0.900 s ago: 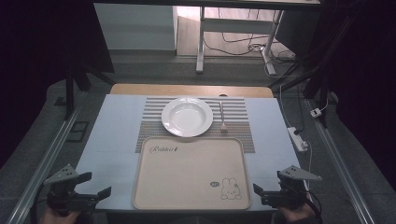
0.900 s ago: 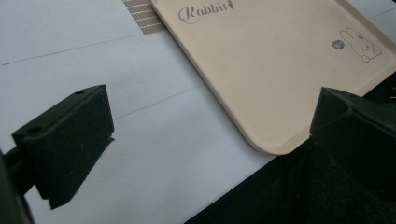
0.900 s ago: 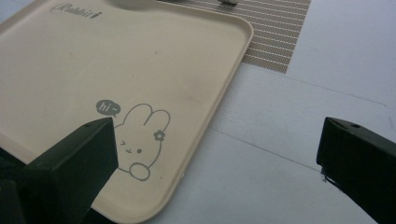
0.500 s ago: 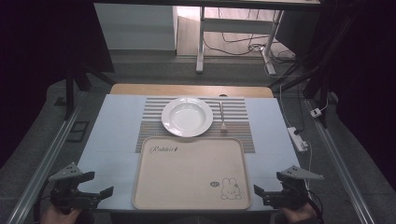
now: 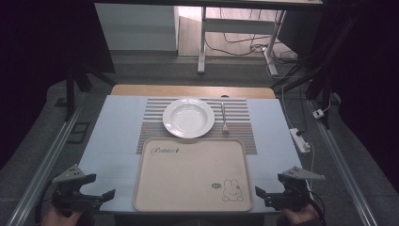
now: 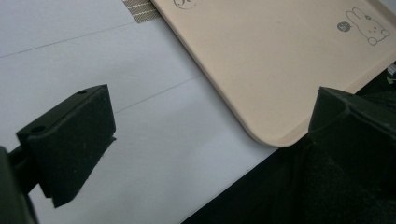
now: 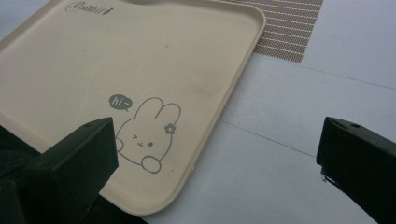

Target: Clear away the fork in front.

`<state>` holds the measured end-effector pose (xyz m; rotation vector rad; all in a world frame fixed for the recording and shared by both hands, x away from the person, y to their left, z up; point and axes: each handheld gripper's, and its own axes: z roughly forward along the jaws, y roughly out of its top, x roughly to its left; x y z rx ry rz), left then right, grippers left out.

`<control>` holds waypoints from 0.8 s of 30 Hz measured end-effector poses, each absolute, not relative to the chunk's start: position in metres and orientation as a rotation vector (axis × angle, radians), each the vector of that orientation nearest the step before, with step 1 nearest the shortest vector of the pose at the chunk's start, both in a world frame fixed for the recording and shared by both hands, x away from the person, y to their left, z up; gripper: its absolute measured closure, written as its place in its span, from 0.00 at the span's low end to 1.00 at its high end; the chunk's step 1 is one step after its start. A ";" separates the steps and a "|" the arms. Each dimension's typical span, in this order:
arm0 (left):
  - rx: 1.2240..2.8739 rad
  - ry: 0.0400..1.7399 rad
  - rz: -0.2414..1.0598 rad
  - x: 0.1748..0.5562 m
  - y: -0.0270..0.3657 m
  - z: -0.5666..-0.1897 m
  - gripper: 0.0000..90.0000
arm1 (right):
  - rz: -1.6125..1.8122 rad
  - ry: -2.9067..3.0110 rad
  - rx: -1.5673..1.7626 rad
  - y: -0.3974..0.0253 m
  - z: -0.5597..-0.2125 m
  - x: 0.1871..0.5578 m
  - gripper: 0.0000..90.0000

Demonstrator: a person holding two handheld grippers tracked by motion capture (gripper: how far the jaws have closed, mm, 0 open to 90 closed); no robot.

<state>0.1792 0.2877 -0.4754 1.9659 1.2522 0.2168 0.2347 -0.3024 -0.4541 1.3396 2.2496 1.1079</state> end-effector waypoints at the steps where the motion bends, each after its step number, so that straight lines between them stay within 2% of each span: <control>1: 1.964 1.252 0.217 0.179 0.288 -0.475 0.01 | 1.108 2.250 1.340 -0.302 -0.454 0.235 0.00; 24: 1.993 1.260 0.226 0.179 0.285 -0.476 0.01 | 1.087 2.252 1.257 -0.294 -0.451 0.239 0.00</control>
